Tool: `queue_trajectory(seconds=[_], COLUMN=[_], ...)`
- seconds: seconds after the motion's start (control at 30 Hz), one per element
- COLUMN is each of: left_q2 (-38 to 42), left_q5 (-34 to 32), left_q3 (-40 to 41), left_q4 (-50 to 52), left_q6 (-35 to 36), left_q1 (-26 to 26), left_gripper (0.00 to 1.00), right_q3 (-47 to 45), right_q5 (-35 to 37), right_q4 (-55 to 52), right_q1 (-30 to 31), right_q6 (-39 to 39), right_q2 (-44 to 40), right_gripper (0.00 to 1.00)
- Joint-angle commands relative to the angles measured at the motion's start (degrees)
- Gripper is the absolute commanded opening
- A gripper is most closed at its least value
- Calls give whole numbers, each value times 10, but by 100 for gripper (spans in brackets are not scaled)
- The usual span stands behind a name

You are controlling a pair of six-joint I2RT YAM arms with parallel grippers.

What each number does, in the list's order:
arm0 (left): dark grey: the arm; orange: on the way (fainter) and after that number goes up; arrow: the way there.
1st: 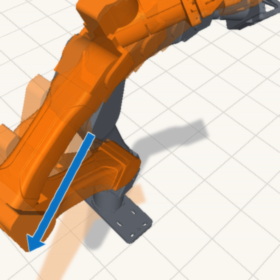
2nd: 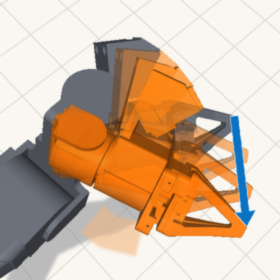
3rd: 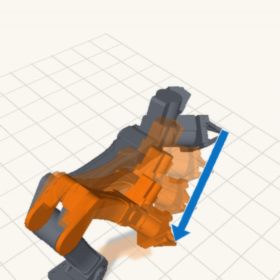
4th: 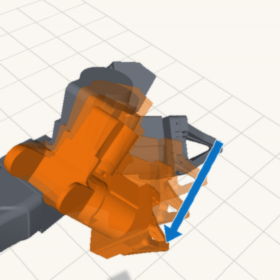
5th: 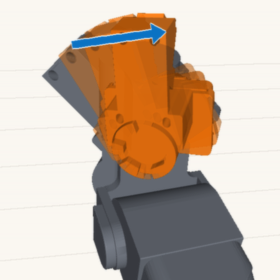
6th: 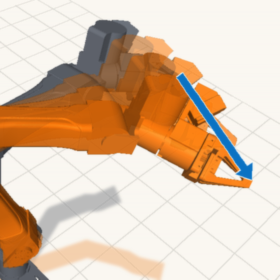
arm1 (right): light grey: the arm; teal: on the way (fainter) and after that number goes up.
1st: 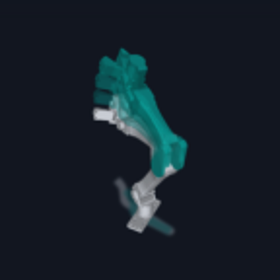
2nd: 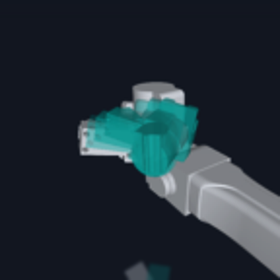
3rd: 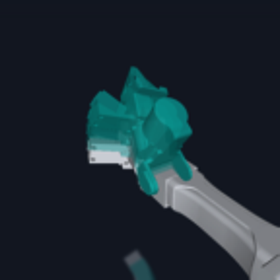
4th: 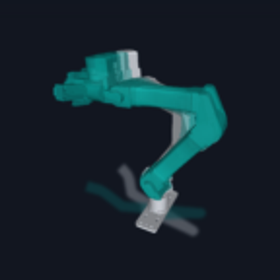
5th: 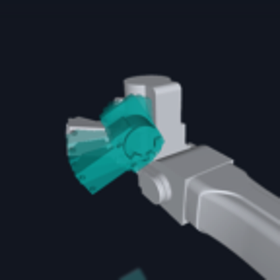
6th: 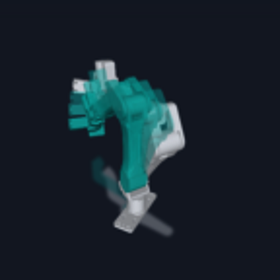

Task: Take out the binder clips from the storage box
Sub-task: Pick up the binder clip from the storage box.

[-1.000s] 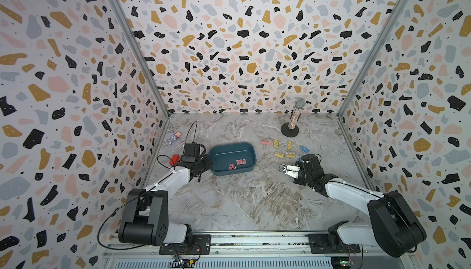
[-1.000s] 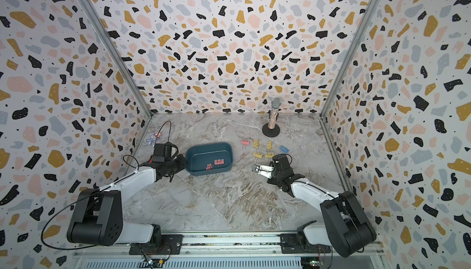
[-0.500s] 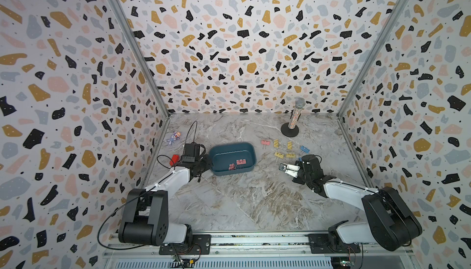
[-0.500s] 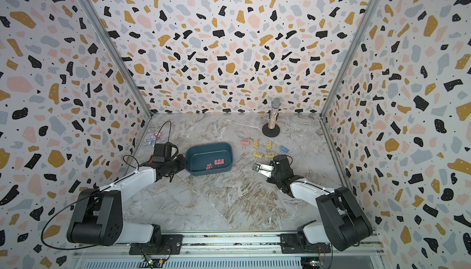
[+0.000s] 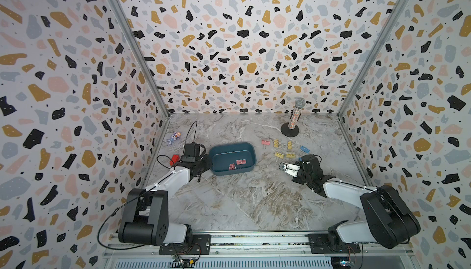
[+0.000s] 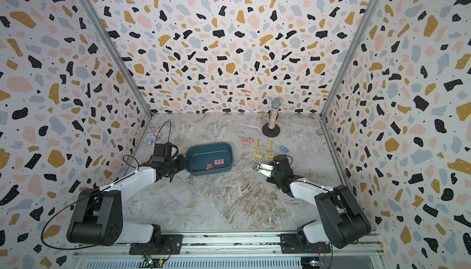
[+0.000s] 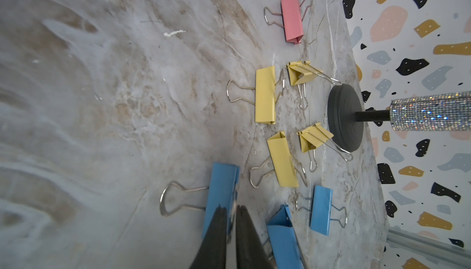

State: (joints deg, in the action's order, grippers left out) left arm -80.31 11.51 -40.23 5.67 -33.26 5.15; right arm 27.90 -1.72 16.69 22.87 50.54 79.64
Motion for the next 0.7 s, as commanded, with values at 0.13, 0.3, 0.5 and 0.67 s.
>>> queue_trajectory(seconds=[0.13,0.3,0.5,0.67], left_q2=[9,9,9,9], left_q5=[0,-3,-11,-13], left_q3=[8,7,4,3], left_q4=[-16,-15,-8,-8], left_q6=[2,4,7,6], left_q1=[-1,-1,-1,-1], left_gripper=[21,21,21,21], right_q3=[-3,18,98,133], right_q5=[-7,-13,-41,-107], right_q4=[-13,-81,-238,-283], right_q1=[-1,-1,-1,-2], right_q6=[-13,-14,-27,-63], right_q2=[-17,-66,-122,-169], right_gripper=[25,33,36,40])
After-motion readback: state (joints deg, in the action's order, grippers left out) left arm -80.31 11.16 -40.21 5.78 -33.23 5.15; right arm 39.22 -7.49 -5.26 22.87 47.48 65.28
